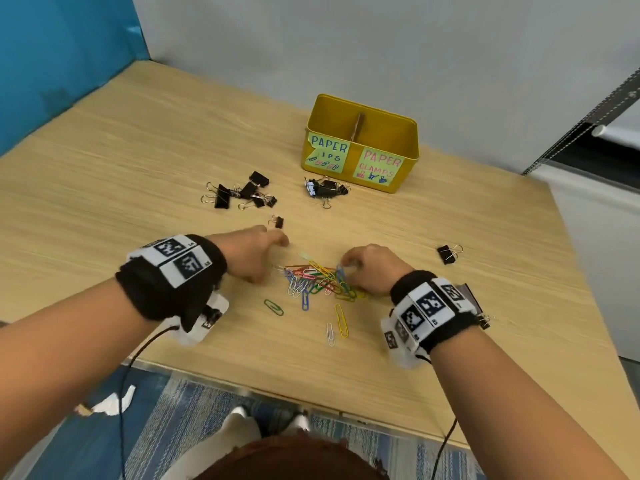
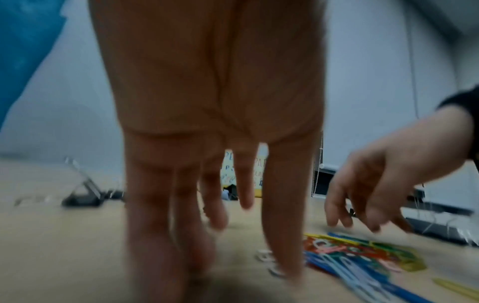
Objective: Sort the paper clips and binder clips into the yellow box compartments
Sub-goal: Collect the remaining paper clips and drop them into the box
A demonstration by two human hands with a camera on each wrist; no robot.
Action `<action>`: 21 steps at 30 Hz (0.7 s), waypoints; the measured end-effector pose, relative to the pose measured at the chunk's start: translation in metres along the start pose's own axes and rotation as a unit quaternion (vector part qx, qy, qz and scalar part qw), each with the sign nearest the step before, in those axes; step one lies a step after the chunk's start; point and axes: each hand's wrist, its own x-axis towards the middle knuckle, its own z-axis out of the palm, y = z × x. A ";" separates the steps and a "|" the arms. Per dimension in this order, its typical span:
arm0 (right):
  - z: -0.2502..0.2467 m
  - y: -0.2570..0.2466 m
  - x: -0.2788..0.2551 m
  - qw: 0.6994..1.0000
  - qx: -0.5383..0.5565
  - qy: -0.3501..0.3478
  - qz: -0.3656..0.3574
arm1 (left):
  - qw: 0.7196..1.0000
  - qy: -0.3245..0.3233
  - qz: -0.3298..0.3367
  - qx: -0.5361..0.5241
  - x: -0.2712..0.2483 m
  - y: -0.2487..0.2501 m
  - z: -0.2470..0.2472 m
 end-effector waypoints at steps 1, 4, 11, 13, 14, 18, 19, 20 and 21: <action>0.002 0.001 -0.001 1.000 -0.004 -0.003 0.022 | 1.000 -0.025 -0.002 0.009 0.001 0.002 0.004; 0.013 -0.012 -0.004 1.000 0.009 -0.007 0.011 | 0.999 -0.003 0.035 0.031 0.009 0.017 0.019; 0.019 -0.012 -0.032 0.999 0.036 -0.040 -0.008 | 0.998 -0.040 0.052 0.025 -0.008 0.018 0.025; 0.024 -0.007 -0.043 0.998 0.021 -0.055 0.007 | 0.997 -0.054 0.033 0.039 -0.019 0.013 0.025; 0.029 -0.006 -0.048 0.998 0.012 -0.060 0.007 | 0.997 -0.057 0.029 0.044 -0.022 0.012 0.028; 0.040 -0.017 -0.040 0.999 0.048 -0.017 0.000 | 0.998 -0.020 0.037 0.047 -0.018 0.021 0.043; 0.040 -0.020 -0.035 0.998 0.056 -0.005 -0.002 | 0.999 -0.010 0.033 0.040 -0.016 0.025 0.044; 0.039 -0.023 -0.030 0.998 0.058 0.006 -0.005 | 0.999 0.001 0.027 0.033 -0.014 0.027 0.044; 0.038 -0.024 -0.026 0.998 0.058 0.020 -0.010 | 0.999 0.014 0.022 0.027 -0.013 0.029 0.044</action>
